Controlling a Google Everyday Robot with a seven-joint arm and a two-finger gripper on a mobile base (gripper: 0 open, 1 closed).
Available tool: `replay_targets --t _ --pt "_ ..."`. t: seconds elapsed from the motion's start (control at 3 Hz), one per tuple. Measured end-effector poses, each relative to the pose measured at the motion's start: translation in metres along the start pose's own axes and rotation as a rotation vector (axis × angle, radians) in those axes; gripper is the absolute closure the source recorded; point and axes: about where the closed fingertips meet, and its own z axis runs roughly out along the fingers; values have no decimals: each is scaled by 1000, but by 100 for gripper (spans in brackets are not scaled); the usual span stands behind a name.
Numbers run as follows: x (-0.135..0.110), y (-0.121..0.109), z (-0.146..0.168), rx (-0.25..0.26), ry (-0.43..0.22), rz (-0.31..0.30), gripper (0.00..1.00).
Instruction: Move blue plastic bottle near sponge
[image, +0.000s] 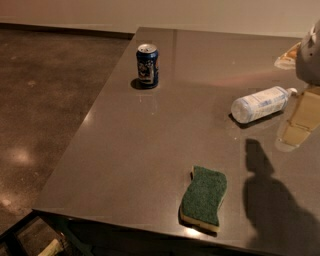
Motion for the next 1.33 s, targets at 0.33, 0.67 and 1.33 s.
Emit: replay_targets --t 0.33,0.67,1.33 --pt "0 0 0 0 0 0 0" --pt "-2 -5 0 8 -3 -17 0" --pt "5 -60 32 -9 16 -110 0"
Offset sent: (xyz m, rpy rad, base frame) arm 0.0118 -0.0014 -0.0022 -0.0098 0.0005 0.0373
